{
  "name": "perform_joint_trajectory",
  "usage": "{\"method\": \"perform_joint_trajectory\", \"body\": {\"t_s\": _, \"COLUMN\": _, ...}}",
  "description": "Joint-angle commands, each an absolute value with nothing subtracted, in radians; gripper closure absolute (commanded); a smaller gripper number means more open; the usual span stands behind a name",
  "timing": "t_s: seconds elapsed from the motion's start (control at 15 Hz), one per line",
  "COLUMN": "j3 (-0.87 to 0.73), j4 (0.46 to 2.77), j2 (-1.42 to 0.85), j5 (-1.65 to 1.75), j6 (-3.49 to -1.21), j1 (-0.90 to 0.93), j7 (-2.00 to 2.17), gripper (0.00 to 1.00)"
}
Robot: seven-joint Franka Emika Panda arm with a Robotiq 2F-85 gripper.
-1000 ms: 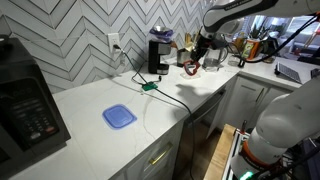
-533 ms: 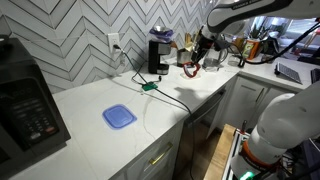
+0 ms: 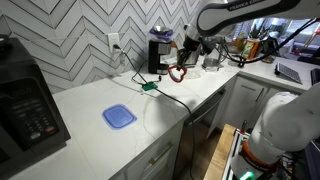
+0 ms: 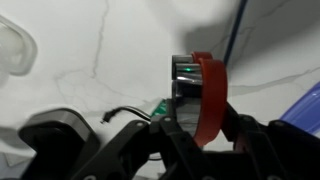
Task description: Remove the heart shaped lid from the clear bowl and put on the countertop under the wall socket
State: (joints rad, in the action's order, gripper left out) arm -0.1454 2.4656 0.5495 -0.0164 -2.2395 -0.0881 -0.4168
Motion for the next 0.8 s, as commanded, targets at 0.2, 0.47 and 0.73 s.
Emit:
{"method": "perform_joint_trajectory", "body": {"t_s": 0.2, "j3": -0.07, "j4": 2.472, "j2": 0.599, "j5": -0.002, "j6": -2.276, "j1": 0.057, "j7": -0.39, "gripper": 0.56}}
{"method": "perform_joint_trajectory", "body": {"t_s": 0.47, "j3": -0.088, "j4": 2.471, "j2": 0.592, "j5": -0.003, "j6": -2.276, "j1": 0.05, "j7": -0.389, "gripper": 0.56}}
{"method": "perform_joint_trajectory", "body": {"t_s": 0.73, "j3": -0.028, "j4": 2.455, "j2": 0.543, "j5": 0.057, "j6": -2.334, "j1": 0.041, "j7": -0.349, "gripper": 0.81}}
